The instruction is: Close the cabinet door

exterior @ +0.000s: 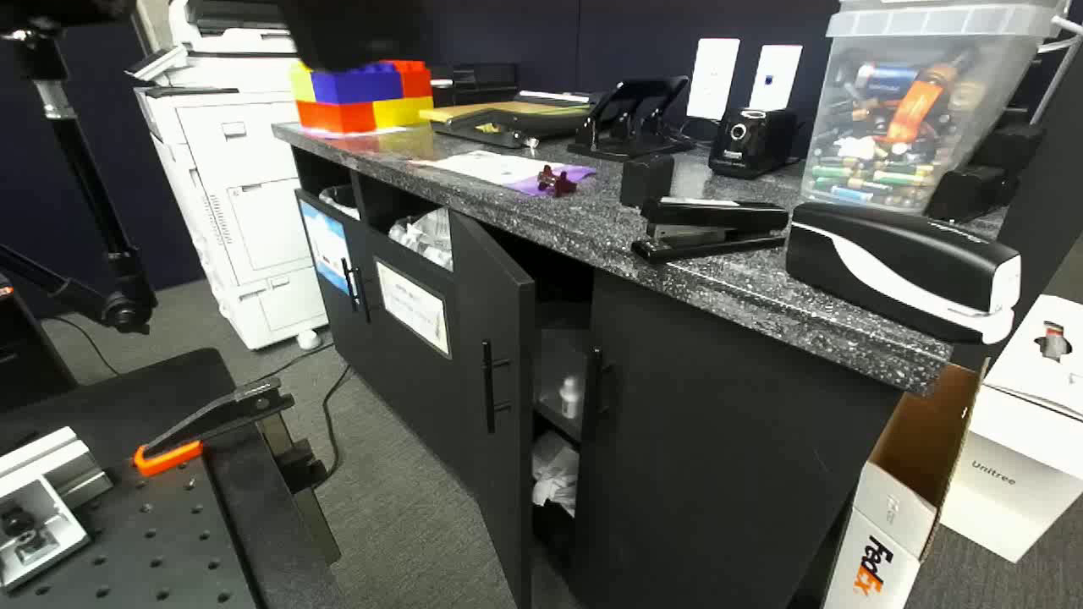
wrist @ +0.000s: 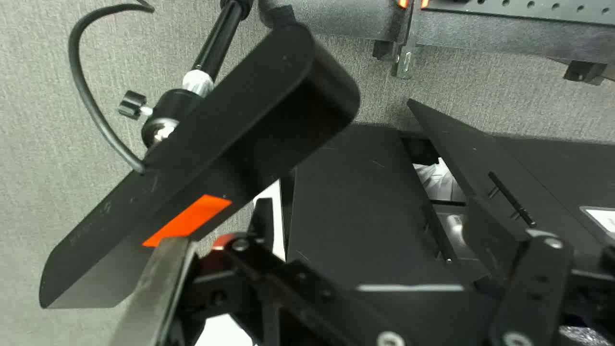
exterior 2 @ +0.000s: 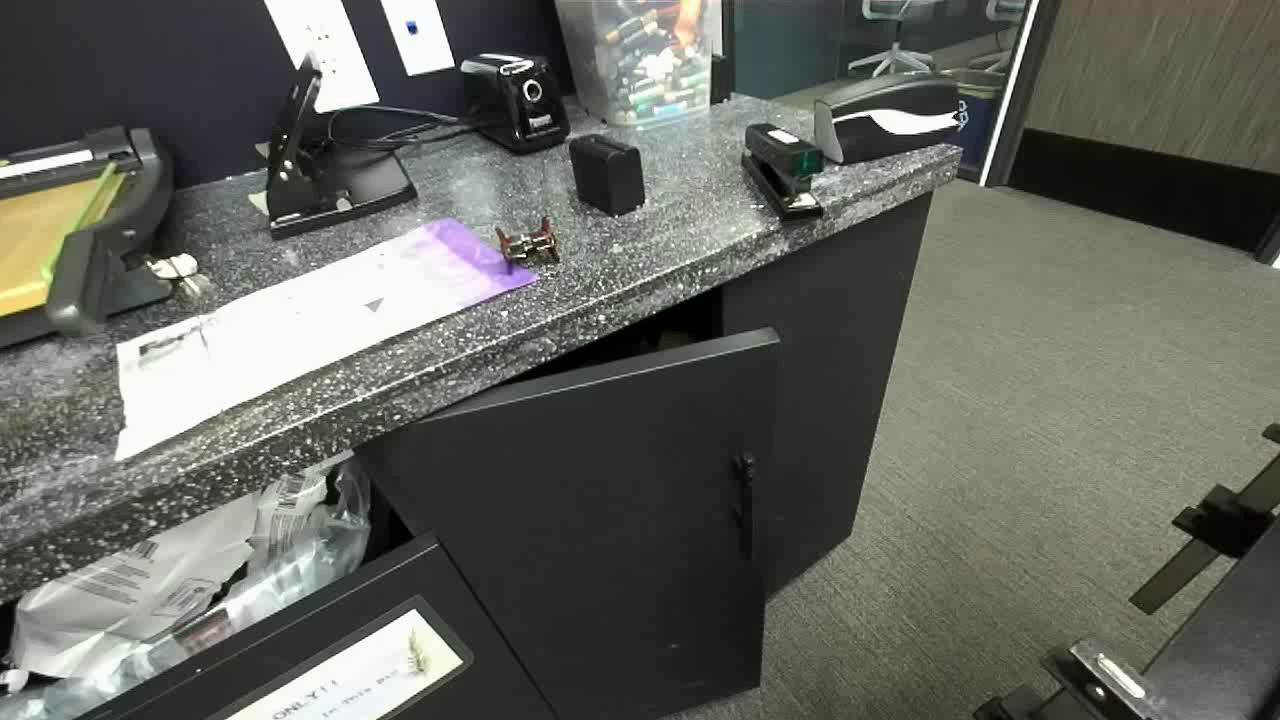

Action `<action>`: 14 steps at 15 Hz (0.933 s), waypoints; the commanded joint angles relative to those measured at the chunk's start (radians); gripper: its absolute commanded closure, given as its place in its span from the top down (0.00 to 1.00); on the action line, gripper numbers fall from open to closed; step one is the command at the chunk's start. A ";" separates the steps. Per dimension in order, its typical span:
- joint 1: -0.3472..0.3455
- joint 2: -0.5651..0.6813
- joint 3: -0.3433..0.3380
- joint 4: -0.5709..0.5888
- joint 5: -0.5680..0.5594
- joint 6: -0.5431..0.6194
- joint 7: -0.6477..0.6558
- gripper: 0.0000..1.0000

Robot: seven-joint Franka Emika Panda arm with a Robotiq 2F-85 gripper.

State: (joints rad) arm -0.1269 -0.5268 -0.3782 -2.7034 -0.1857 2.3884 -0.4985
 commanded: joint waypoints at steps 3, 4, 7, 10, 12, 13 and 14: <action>-0.017 0.002 0.019 0.001 0.014 -0.001 -0.010 1.00; -0.001 0.036 0.037 0.008 0.019 0.015 0.013 1.00; 0.068 0.150 0.159 0.026 0.028 0.061 0.125 1.00; 0.140 0.274 0.265 0.055 0.058 0.104 0.221 1.00; 0.183 0.392 0.320 0.086 0.094 0.175 0.279 1.00; 0.200 0.442 0.342 0.097 0.123 0.214 0.305 1.00; 0.208 0.500 0.364 0.115 0.143 0.260 0.343 1.00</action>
State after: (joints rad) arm 0.0570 -0.1986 -0.0627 -2.6605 -0.0997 2.5506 -0.2229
